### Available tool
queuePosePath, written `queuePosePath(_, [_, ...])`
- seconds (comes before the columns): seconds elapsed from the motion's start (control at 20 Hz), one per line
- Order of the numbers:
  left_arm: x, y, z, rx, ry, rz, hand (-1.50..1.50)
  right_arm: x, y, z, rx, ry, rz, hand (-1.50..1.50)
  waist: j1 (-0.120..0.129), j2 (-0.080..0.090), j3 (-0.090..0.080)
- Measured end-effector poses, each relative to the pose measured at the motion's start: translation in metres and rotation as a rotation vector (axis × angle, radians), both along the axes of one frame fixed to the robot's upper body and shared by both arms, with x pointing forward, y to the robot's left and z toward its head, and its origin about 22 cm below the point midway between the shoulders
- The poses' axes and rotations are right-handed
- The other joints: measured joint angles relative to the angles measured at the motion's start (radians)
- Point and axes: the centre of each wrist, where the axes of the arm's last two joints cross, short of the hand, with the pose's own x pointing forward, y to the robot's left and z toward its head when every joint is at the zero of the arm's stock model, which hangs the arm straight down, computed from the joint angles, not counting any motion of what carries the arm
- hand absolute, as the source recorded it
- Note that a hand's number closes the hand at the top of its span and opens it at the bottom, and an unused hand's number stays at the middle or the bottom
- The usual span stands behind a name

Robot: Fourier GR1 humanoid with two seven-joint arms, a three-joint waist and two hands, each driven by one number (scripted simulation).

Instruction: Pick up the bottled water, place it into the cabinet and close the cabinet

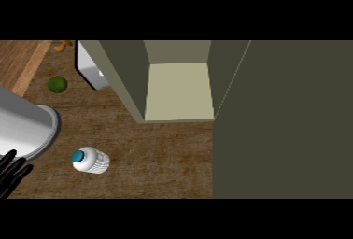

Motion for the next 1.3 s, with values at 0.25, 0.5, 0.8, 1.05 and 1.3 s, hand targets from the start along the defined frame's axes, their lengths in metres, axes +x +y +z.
queuePosePath(0.25, [0.024,0.001,-0.022,0.037,-0.012,-0.008,-1.50,-0.004,-0.006,-0.002,-0.010,-0.003,0.008,-1.50,-0.005,0.000,0.000])
queuePosePath(0.5, [0.049,-0.001,-0.044,0.057,-0.013,-0.011,-1.50,-0.007,-0.007,-0.005,0.005,-0.005,0.021,-1.50,-0.003,0.002,-0.001])
queuePosePath(0.8, [0.072,-0.004,-0.075,0.084,0.011,0.022,-1.50,-0.014,-0.012,-0.008,0.011,-0.007,0.027,-1.50,-0.004,0.002,-0.001])
queuePosePath(1.05, [0.086,-0.003,-0.100,0.109,0.041,0.041,-1.50,-0.020,-0.015,-0.010,0.018,-0.010,0.028,-1.50,-0.004,0.002,-0.001])
queuePosePath(1.3, [0.102,-0.005,-0.128,0.124,0.074,0.046,-1.50,-0.020,-0.019,-0.010,0.016,-0.017,0.040,-1.50,-0.002,0.004,-0.001])
